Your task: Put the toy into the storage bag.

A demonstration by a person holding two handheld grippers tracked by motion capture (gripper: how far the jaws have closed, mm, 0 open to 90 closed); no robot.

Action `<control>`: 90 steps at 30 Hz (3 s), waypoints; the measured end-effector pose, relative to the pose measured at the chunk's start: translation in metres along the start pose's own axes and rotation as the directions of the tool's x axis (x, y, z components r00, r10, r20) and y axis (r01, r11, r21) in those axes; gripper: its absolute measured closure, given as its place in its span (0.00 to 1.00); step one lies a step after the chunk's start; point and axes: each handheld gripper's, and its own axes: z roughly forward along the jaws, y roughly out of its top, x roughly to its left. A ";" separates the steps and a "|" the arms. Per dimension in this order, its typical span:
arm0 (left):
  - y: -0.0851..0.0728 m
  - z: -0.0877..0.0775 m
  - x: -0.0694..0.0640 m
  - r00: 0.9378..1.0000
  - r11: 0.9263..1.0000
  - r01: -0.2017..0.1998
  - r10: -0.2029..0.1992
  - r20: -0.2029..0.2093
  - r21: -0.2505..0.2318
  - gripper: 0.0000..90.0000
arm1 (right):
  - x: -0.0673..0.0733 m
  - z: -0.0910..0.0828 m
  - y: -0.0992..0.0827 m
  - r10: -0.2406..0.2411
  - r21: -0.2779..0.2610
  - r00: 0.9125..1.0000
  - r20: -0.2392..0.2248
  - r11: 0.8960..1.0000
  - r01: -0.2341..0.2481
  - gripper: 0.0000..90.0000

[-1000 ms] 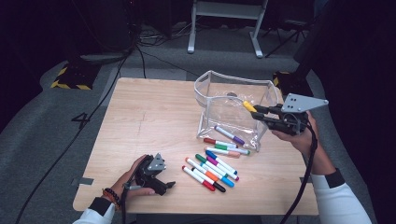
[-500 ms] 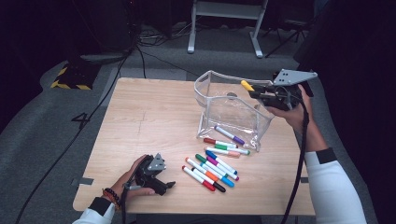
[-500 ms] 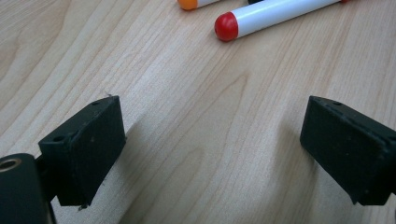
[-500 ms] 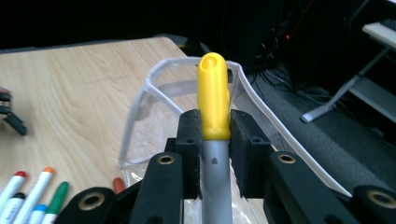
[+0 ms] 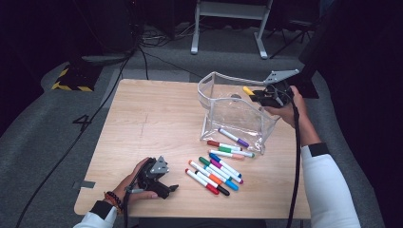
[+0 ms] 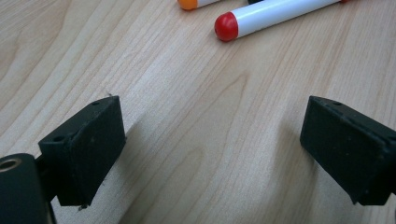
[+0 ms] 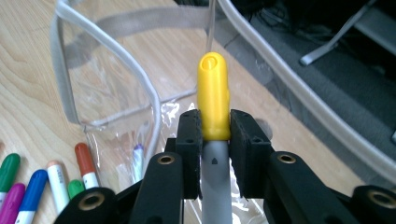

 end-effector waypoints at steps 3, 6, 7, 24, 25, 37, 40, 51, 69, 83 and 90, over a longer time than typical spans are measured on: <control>0.000 0.000 0.000 1.000 1.000 0.000 0.000 0.000 0.000 0.08 | -0.002 0.004 -0.003 0.013 0.043 1.000 0.001 0.999 -0.013 0.83; 0.000 0.000 0.000 1.000 1.000 0.000 0.000 0.000 0.000 0.08 | -0.003 0.010 -0.006 0.020 0.101 1.000 -0.005 0.995 -0.019 0.83; 0.000 0.000 0.000 1.000 1.000 0.000 0.000 0.000 0.000 0.08 | -0.003 0.012 -0.008 0.025 0.117 1.000 0.002 0.993 -0.025 0.83; 0.000 0.000 0.000 1.000 1.000 0.000 0.000 0.000 0.000 0.08 | 0.004 0.019 -0.005 0.026 0.180 0.998 -0.062 0.984 -0.014 0.68; 0.000 0.000 0.000 1.000 1.000 0.000 0.000 0.000 0.000 0.08 | 0.004 0.017 -0.006 0.032 0.171 0.998 -0.051 0.985 -0.023 0.65; 0.000 0.000 0.000 1.000 1.000 0.000 0.000 0.000 0.000 0.08 | 0.004 -0.037 -0.013 0.067 -0.074 0.997 -0.023 0.995 -0.069 0.54; 0.000 0.000 0.000 1.000 1.000 0.000 0.000 0.000 0.000 0.08 | 0.009 -0.053 -0.016 0.059 -0.118 0.998 -0.024 0.991 -0.062 0.54; 0.000 0.000 0.000 1.000 1.000 0.003 -0.003 -0.002 0.000 0.08 | 0.043 -0.086 -0.045 0.007 -0.194 0.999 -0.040 0.981 -0.015 0.49; 0.000 0.000 -0.001 1.000 1.000 0.007 -0.007 -0.005 0.000 0.08 | 0.096 -0.083 -0.105 -0.019 -0.202 0.995 -0.101 0.979 -0.002 0.48; 0.000 0.000 -0.001 1.000 1.000 0.007 -0.007 -0.004 0.000 0.08 | 0.128 0.009 -0.143 -0.056 -0.054 0.969 -0.239 0.998 0.044 0.60; 0.000 0.000 -0.001 1.000 1.000 0.007 -0.007 -0.005 0.001 0.08 | 0.128 0.046 -0.146 -0.069 -0.011 0.970 -0.235 0.998 0.068 0.64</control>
